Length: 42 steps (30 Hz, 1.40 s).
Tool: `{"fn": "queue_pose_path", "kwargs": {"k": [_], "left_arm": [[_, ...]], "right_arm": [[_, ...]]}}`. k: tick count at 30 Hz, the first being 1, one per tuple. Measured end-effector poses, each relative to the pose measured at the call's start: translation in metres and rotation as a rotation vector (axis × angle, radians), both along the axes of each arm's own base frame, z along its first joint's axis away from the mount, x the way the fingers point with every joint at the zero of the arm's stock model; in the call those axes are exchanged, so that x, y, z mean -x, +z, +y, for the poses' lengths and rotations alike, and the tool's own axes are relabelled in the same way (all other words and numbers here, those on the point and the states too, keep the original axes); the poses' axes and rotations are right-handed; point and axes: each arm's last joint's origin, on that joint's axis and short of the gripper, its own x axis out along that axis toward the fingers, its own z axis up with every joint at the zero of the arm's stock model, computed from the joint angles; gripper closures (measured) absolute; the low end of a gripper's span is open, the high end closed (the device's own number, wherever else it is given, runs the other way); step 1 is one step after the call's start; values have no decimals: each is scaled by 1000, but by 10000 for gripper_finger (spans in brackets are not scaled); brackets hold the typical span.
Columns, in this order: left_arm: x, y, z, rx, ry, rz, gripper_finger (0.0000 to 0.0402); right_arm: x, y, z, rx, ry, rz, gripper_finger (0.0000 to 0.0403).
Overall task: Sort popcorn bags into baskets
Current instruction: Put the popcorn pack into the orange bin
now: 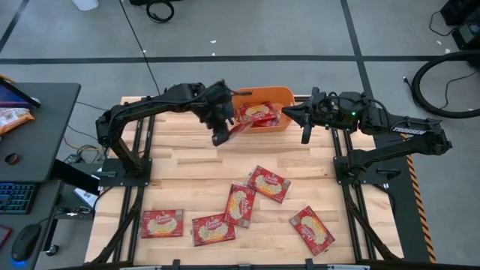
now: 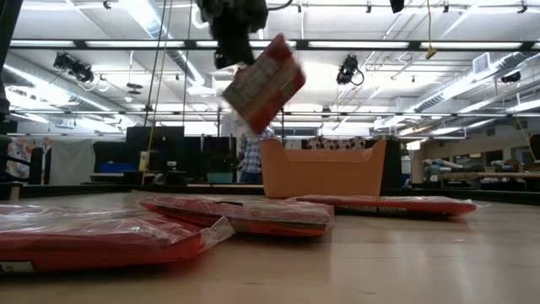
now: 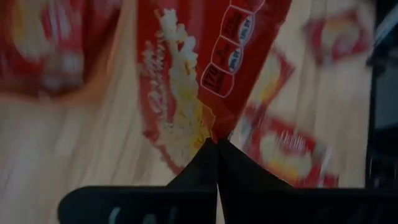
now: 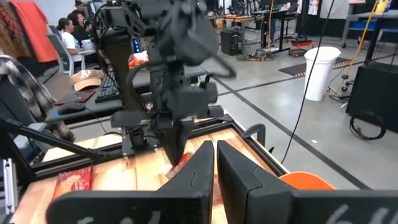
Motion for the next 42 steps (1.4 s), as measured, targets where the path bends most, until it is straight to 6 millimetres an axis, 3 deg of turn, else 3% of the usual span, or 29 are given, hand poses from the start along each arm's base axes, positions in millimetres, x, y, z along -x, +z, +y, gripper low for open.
{"fn": "queue_pose_path", "kwargs": {"k": [7,12,22,31,37,42], "left_arm": [[-22,17,14,-106,118,-267,401],[-31,17,29,-178,191,-344,401],[-56,-25,64,-231,284,-292,401],[-62,-66,98,-235,370,-186,401],[-62,-70,110,-262,403,-197,401],[-65,-69,106,-204,349,-234,376]], "right_arm": [[0,0,0,-24,-2,-7,379],[0,0,0,-31,-3,-10,379],[0,0,1,-40,5,-10,379],[-1,-1,5,-87,22,-13,379],[0,-6,9,-113,41,27,379],[1,-11,11,-135,42,78,379]]}}
